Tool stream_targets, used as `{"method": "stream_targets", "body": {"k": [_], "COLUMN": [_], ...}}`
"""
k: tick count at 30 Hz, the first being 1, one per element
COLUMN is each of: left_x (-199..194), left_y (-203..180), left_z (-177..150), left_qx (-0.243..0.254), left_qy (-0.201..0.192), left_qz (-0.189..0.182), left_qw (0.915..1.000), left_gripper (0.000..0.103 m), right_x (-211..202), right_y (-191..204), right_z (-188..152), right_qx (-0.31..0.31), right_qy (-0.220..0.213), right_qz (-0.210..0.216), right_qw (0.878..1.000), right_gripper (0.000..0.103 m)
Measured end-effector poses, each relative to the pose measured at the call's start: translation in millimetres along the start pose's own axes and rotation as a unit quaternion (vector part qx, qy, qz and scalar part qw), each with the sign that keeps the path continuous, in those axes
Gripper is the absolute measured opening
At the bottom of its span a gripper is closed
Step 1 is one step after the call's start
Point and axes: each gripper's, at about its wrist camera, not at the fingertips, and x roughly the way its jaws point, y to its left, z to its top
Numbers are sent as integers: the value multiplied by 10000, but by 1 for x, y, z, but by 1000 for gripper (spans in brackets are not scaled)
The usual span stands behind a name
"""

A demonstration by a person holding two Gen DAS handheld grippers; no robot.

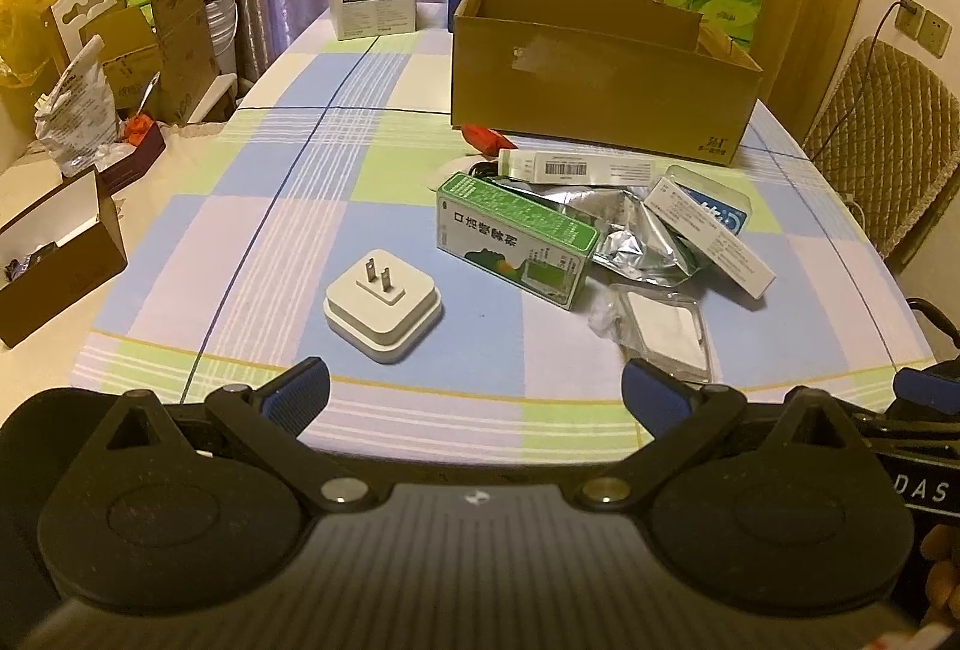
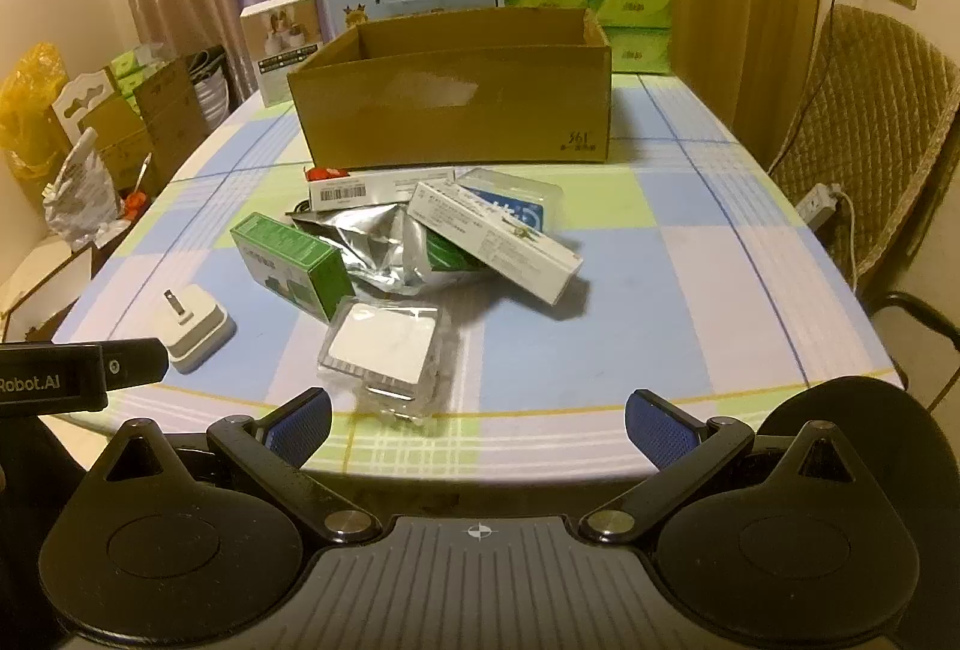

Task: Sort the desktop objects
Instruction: 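Grasp the white plug adapter with left while right grasps the clear box with white pad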

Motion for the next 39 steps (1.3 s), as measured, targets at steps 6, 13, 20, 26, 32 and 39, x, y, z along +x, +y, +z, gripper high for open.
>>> {"method": "stream_targets", "body": {"k": [6, 13, 20, 26, 32, 39], "left_x": [3, 10, 18, 26, 42, 74], "left_y": [5, 16, 30, 38, 47, 55], "left_z": [1, 6, 13, 20, 28, 44], "left_qx": [52, 147, 178, 452, 1021, 1837], "left_qy": [16, 69, 101, 184, 366, 601], "left_qz": [33, 65, 98, 41, -55, -410], "left_qw": [10000, 9998, 9997, 9988, 9941, 9803], "left_gripper": [102, 102, 102, 102, 102, 102], "right_x": [4, 13, 24, 32, 45, 58], "right_y": [1, 2, 7, 11, 22, 34], "right_z": [0, -2, -1, -2, -4, -2], "right_qx": [24, 53, 60, 26, -126, -267], "right_qy": [49, 159, 270, 309, 358, 280], "right_qz": [9, 41, 83, 77, 121, 256], "right_qw": [10000, 9999, 9996, 9995, 9992, 9989], "right_gripper": [101, 101, 101, 101, 101, 101]}}
